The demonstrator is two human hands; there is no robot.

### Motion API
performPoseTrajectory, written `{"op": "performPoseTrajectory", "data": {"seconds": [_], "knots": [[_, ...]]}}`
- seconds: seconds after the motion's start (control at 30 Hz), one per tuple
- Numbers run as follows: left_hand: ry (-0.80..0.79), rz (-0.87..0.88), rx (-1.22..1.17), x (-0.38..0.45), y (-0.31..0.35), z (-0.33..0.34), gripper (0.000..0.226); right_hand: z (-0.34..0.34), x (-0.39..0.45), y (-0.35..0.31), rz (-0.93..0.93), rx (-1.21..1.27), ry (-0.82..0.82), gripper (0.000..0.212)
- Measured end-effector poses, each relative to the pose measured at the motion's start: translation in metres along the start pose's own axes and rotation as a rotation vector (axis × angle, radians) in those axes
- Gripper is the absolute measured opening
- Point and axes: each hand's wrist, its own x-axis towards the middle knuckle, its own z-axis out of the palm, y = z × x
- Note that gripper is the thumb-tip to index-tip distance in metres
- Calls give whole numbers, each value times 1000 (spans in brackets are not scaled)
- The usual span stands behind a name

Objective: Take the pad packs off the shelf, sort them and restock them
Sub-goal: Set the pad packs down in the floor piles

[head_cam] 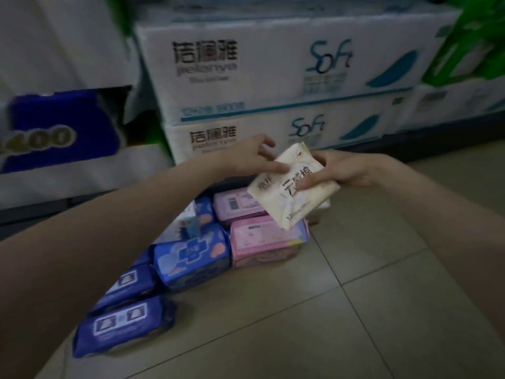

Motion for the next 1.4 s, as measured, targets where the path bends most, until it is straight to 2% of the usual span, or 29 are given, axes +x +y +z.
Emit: {"op": "performPoseTrajectory", "data": {"seconds": [0.07,0.13,0.2,0.27,0.33,0.4,0.53,0.67,0.77,0.9,0.97,1.03,1.1,1.17,1.27,1.4], "knots": [[-68,75,361,7,-7,8,66,-23,-6,19,166,-199,87,61],[-221,81,709,9,-24,8,66,-41,-9,33,344,-471,125,64],[-368,-18,921,7,-43,3,69,-49,-7,42,469,-655,74,69],[-433,-113,1003,1,-56,-3,73,-44,0,54,530,-735,48,70],[-466,-183,1020,-5,-67,-7,79,-29,14,73,496,-797,65,84],[-505,-227,1068,-10,-76,-11,88,-11,29,94,374,-821,84,100],[-508,-265,1217,-22,-90,-21,105,12,48,123,137,-998,169,96],[-476,-260,1338,-29,-105,-19,97,11,51,139,124,-933,188,105],[-444,-258,1326,-27,-104,-17,93,8,49,144,180,-952,188,108],[-362,-232,1118,-16,-87,-19,80,7,43,137,305,-1022,200,99],[-318,-188,1075,-9,-78,-17,74,14,43,128,292,-1360,240,88],[-292,-138,1055,-2,-71,-10,72,22,47,124,160,-1612,258,81],[-292,-117,1035,2,-68,-5,71,27,55,128,11,-1562,270,82],[-311,-99,1029,4,-69,-2,71,29,59,136,-77,-1389,274,82],[-291,-75,1011,-2,-70,-1,72,27,63,141,-41,-1202,275,86],[-222,-83,826,-17,-70,-6,67,24,65,130,4,-1128,192,87]]}}
